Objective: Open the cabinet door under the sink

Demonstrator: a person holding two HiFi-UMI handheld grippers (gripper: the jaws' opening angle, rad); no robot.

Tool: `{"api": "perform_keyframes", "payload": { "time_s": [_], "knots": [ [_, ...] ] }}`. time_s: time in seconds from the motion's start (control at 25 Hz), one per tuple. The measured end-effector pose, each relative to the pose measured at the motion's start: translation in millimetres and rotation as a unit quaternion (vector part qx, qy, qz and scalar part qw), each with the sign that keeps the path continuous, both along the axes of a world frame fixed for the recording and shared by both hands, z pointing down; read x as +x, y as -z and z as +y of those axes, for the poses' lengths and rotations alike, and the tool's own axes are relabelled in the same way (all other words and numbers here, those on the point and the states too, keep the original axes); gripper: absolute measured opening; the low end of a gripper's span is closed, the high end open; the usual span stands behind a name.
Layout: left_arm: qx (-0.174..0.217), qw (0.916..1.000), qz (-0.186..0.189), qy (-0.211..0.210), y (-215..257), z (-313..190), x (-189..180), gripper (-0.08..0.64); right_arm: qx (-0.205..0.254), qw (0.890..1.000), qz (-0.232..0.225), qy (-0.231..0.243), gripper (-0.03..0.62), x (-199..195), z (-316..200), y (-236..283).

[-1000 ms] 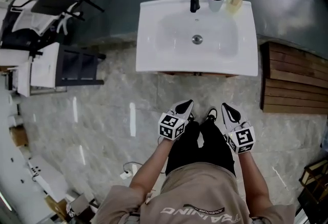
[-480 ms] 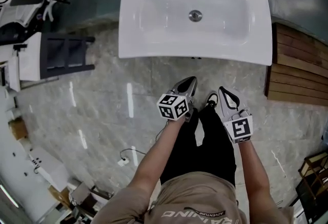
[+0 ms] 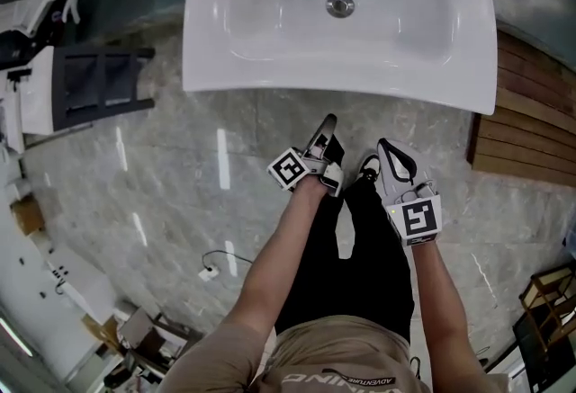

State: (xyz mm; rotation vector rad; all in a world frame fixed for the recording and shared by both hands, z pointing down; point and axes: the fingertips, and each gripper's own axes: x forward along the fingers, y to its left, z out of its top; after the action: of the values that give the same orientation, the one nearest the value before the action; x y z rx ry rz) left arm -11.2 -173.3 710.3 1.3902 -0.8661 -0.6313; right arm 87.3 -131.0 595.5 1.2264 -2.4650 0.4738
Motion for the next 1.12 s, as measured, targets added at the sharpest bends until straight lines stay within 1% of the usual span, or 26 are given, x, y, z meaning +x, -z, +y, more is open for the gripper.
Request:
{"api": "perform_keyframes", "payload": {
  "time_s": [0.04, 0.08, 0.24, 0.44, 0.56, 0.6, 0.68, 0.72, 0.76, 0.84, 0.92, 1.0, 1.12],
  "knots": [
    [-0.001, 0.9994, 0.025, 0.022, -3.8, -4.3, -1.3, 0.014, 0.000, 1.000, -0.002, 0.002, 0.003, -1.3, -1.4, -2.1],
    [-0.004, 0.9986, 0.035, 0.039, -9.7, -7.6, -4.1, 0.015, 0.001, 1.000, -0.002, 0.006, 0.003, -3.2, -2.3, -3.9],
    [-0.021, 0.9963, 0.035, 0.075, -38.1, -12.2, -16.3, 0.022, 0.012, 0.999, 0.005, 0.035, 0.003, -11.0, -1.1, -8.9],
    [-0.021, 0.9944, 0.040, 0.096, -62.0, -23.6, -17.2, 0.031, 0.004, 0.999, 0.003, 0.046, 0.002, -9.7, -0.9, -18.7],
    [-0.020, 0.9931, 0.044, 0.107, -70.6, -28.5, -17.6, 0.048, -0.009, 0.998, 0.004, 0.056, 0.002, -9.8, 1.5, -25.7],
    [-0.019, 0.9928, 0.044, 0.110, -73.2, -30.9, -17.3, 0.063, -0.015, 0.998, 0.000, 0.056, 0.003, -9.3, 2.0, -28.1],
    [-0.022, 0.9925, 0.041, 0.113, -80.7, -35.8, -16.2, 0.130, -0.025, 0.998, -0.009, 0.053, 0.002, -6.7, 1.8, -30.6],
    [-0.025, 0.9923, 0.041, 0.114, -84.3, -38.3, -14.9, 0.161, -0.024, 0.998, -0.005, 0.057, 0.002, -4.8, 1.0, -30.7],
    [-0.028, 0.9923, 0.042, 0.113, -87.2, -40.8, -12.9, 0.169, -0.021, 0.998, 0.004, 0.065, 0.002, -2.5, 0.5, -31.0],
    [-0.031, 0.9928, 0.044, 0.108, -91.4, -45.0, -8.4, 0.169, -0.021, 0.997, 0.017, 0.070, 0.002, 2.7, 0.0, -33.3],
    [-0.028, 0.9928, 0.045, 0.108, -93.2, -48.0, -6.0, 0.166, -0.030, 0.998, 0.012, 0.060, 0.003, 8.4, 0.1, -37.9],
    [-0.015, 0.9919, 0.051, 0.116, -92.7, -49.0, -6.2, 0.146, -0.042, 0.998, 0.001, 0.045, 0.002, 14.4, -1.2, -42.8],
    [0.003, 0.9889, 0.057, 0.137, -92.1, -48.3, -10.0, 0.139, -0.050, 0.998, -0.006, 0.036, 0.003, 20.7, -6.1, -44.2]
  ]
}}
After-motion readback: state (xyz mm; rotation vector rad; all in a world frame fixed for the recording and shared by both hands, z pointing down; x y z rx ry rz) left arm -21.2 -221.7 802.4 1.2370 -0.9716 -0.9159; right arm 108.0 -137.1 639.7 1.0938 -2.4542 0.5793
